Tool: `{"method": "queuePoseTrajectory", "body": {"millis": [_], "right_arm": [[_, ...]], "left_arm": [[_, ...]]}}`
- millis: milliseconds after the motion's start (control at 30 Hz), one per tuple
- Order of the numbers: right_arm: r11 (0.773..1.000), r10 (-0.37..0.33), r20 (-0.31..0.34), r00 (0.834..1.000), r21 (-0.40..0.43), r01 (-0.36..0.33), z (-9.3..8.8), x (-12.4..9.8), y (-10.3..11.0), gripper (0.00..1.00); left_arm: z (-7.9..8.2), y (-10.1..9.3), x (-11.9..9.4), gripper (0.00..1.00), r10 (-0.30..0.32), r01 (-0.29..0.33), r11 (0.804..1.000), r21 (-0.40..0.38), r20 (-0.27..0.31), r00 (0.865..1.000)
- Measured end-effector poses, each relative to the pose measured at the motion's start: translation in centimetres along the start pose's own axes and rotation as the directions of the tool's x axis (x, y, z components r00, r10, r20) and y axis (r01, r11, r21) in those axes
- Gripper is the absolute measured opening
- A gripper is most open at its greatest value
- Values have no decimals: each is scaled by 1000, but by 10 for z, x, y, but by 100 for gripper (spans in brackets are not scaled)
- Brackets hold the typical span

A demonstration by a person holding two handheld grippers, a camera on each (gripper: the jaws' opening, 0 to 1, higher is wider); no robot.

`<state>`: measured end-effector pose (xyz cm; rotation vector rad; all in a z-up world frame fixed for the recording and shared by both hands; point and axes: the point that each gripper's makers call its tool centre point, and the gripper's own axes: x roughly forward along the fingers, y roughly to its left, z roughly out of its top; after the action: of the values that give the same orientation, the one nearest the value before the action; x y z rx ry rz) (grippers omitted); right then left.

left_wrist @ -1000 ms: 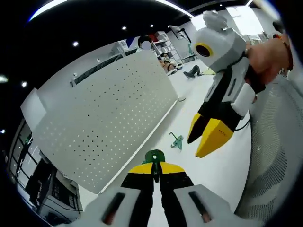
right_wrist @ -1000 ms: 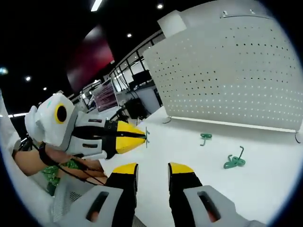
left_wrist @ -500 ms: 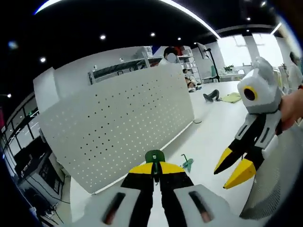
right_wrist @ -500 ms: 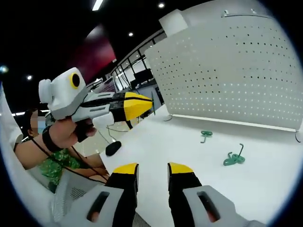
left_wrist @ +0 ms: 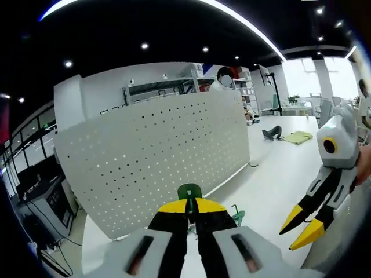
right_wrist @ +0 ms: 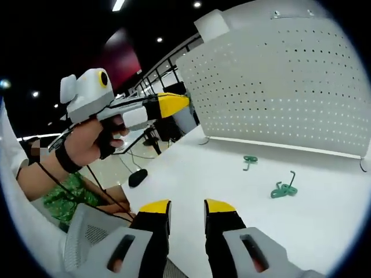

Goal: Insert the hook assembly into the mounting plate slot until the hook locks in place.

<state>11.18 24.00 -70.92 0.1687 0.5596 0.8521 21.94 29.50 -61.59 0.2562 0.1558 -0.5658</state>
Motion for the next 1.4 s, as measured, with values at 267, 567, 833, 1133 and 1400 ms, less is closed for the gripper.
{"method": "queuePoseTrajectory", "body": {"millis": [267,567,833,1133,1400], "right_arm": [[1000,5,39,999,-17,-5,6,-1,0,25],[998,-14,81,997,-56,18,11,-7,-6,33],[993,-73,112,991,-83,83,16,-12,-16,44],[991,-87,105,991,-89,96,11,-19,-19,47],[989,-101,105,989,-93,111,7,-26,-21,53]], "left_arm": [[14,12,15,4,46,-45,998,-38,30,998],[28,33,28,4,135,-130,988,-89,59,989],[44,48,40,4,187,-177,978,-110,81,979],[58,68,49,4,231,-214,966,-144,107,967],[74,84,56,4,273,-256,957,-139,126,954]]}}
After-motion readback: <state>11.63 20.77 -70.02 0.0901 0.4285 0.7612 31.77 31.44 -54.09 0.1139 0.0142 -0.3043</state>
